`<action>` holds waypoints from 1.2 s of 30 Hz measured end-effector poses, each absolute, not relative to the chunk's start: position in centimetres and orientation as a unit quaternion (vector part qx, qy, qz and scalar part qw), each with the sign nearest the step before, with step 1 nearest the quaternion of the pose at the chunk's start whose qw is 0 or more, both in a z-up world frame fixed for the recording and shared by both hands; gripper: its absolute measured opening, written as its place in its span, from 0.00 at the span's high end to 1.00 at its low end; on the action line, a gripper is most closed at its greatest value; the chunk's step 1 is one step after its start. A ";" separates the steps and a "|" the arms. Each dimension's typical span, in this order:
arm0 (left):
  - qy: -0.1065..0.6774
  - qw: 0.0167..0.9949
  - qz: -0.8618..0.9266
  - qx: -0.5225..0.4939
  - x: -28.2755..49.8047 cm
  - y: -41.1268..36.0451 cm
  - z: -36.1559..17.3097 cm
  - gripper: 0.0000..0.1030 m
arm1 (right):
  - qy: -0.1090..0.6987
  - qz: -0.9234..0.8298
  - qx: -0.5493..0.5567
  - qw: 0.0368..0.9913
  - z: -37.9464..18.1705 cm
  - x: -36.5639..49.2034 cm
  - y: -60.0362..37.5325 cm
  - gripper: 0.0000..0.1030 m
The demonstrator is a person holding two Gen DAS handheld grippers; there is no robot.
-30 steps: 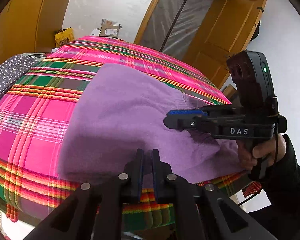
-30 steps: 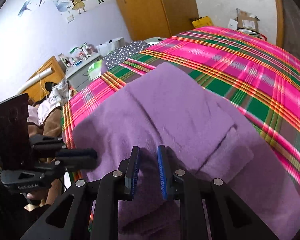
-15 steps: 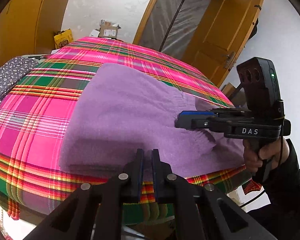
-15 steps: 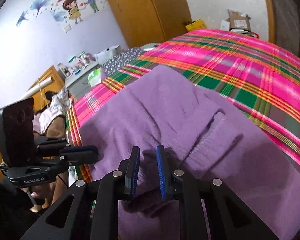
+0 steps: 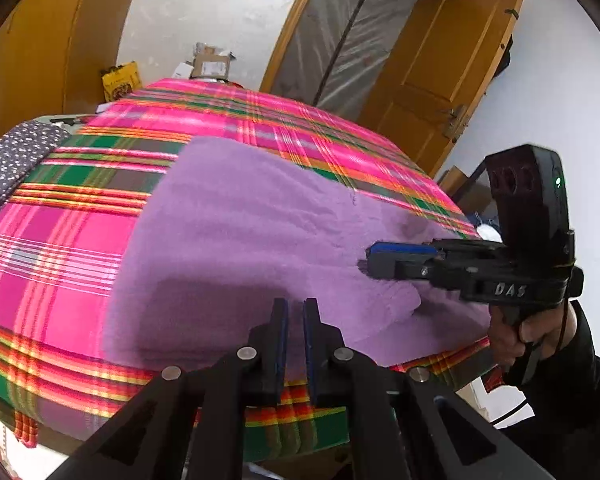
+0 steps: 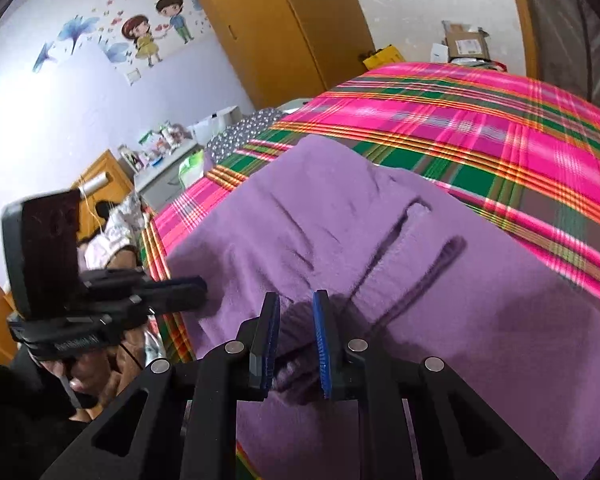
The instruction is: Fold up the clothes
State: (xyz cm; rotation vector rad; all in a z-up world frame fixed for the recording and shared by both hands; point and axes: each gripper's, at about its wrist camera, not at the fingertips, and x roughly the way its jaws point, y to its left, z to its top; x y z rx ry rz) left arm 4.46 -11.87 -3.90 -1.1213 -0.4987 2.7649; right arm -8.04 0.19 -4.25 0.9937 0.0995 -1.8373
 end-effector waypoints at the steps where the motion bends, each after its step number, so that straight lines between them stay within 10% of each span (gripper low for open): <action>1: -0.161 0.060 0.912 -0.372 4.4 -11.7 -3.9 0.94 | 0.039 -0.763 0.410 0.498 -4.2 -8.1 0.4 0.83; 36: -0.141 0.131 0.910 -0.367 0.1 -7.8 -2.6 0.94 | -0.229 -0.894 0.333 0.194 -2.0 -9.3 29.0 0.62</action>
